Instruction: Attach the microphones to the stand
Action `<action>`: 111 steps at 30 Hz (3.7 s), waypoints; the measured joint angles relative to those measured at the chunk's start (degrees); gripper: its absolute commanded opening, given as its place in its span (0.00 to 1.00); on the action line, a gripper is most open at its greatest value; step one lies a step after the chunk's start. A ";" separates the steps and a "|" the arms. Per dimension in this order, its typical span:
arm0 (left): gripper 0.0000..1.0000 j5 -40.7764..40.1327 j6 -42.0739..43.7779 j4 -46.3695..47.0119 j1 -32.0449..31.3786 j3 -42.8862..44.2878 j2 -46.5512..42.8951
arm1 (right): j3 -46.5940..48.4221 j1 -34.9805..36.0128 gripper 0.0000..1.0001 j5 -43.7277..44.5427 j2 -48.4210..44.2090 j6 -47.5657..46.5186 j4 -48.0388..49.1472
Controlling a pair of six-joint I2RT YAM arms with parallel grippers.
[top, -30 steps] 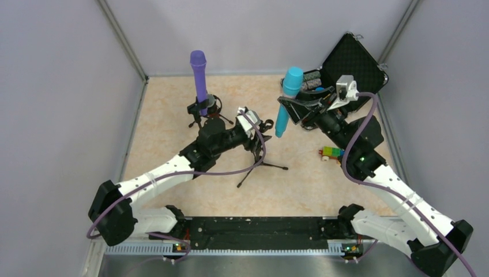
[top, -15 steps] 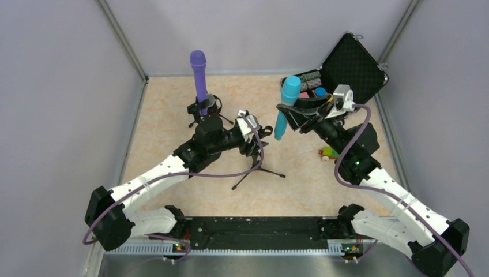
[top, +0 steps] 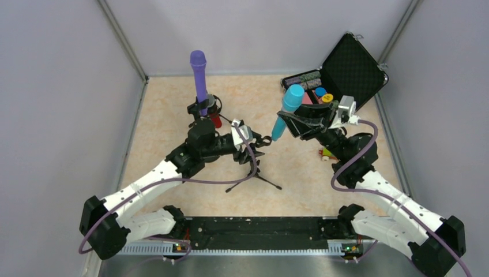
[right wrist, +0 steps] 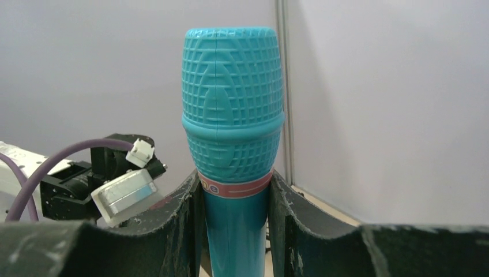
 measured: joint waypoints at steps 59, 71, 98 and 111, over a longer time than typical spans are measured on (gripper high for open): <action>0.00 -0.04 -1.07 4.33 -0.02 -4.72 -3.76 | -6.29 2.27 0.00 -3.50 7.43 0.17 11.63; 0.00 -0.46 -1.07 4.26 -0.02 -5.03 -4.17 | -7.85 4.70 0.00 -0.13 7.06 -3.28 12.66; 0.00 -1.53 -1.27 3.41 0.07 -5.25 -4.85 | -4.35 6.40 0.86 0.00 7.65 -5.88 1.95; 0.00 -1.55 -1.20 3.32 0.04 -5.25 -4.85 | -4.37 6.60 0.98 -2.10 2.29 -4.96 -8.59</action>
